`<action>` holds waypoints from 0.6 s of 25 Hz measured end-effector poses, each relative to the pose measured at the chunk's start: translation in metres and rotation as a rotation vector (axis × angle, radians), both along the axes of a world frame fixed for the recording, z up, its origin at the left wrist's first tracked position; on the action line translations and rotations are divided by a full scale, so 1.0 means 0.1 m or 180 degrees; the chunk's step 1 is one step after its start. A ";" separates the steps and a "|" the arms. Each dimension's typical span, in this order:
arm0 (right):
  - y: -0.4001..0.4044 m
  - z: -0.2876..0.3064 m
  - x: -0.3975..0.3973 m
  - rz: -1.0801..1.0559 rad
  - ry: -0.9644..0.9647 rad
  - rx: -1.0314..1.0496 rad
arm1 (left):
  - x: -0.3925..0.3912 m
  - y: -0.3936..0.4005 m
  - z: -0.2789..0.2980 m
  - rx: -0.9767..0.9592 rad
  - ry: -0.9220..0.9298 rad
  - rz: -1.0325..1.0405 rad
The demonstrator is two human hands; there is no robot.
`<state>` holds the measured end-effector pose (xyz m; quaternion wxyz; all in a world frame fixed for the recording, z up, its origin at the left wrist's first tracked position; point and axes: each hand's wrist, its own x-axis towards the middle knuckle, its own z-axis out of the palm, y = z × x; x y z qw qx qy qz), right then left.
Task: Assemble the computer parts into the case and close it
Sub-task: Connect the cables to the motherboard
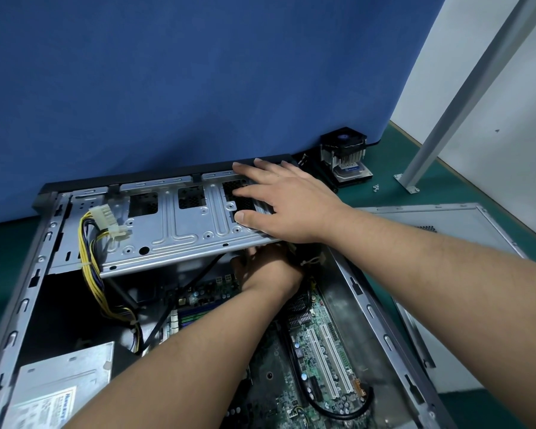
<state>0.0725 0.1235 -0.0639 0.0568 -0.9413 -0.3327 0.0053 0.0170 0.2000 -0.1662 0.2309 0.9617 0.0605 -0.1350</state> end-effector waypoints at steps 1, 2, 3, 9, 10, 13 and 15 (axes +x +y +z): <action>0.00 0.00 0.00 0.0000 -0.0002 0.0011 | 0.01 0.01 0.02 0.0039 0.0027 -0.0036; -0.01 0.00 0.00 -0.0001 -0.0004 0.0014 | 0.03 0.01 0.02 0.0124 0.0054 -0.0079; -0.01 0.00 0.01 0.0001 -0.0005 0.0013 | 0.02 0.01 0.02 0.0185 0.0094 -0.0178; -0.02 -0.04 0.04 0.0026 -0.0052 0.0044 | 0.00 0.07 -0.01 -0.0533 -0.0028 -0.0118; -0.02 -0.04 0.04 0.0023 -0.0050 0.0050 | 0.00 0.08 -0.02 -0.0580 -0.0058 -0.0209; -0.03 -0.05 0.04 0.0028 -0.0047 0.0018 | -0.10 0.19 0.03 -0.0838 -0.0042 -0.0567; -0.03 -0.03 0.02 0.0010 -0.0032 -0.0021 | -0.26 0.26 0.18 -0.0775 0.0184 -0.0719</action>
